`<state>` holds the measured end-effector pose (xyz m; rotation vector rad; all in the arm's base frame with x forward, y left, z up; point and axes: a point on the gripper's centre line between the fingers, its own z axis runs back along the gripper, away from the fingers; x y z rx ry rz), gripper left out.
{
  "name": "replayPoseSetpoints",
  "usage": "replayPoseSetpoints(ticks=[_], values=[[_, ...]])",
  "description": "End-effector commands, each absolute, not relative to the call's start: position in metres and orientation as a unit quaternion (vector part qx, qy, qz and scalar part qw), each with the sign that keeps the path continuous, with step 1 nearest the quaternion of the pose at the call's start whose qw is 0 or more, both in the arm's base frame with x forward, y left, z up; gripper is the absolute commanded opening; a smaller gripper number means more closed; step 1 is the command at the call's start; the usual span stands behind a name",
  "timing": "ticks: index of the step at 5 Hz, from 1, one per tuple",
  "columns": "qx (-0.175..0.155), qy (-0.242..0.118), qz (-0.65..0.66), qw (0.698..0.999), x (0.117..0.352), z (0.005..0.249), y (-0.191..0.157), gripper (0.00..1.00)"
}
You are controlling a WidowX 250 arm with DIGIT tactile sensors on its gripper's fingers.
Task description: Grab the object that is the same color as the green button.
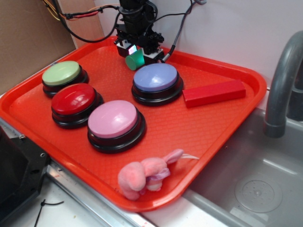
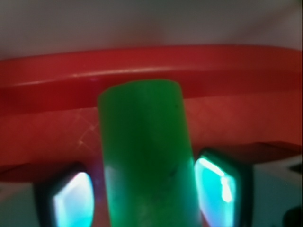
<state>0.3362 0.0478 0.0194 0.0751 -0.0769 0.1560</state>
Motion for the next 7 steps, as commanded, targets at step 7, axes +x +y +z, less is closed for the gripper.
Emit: replayPoseSetpoints(ticks=[7], values=[[0.024, -0.047, 0.075, 0.996, 0.209, 0.193, 0.019, 0.00]])
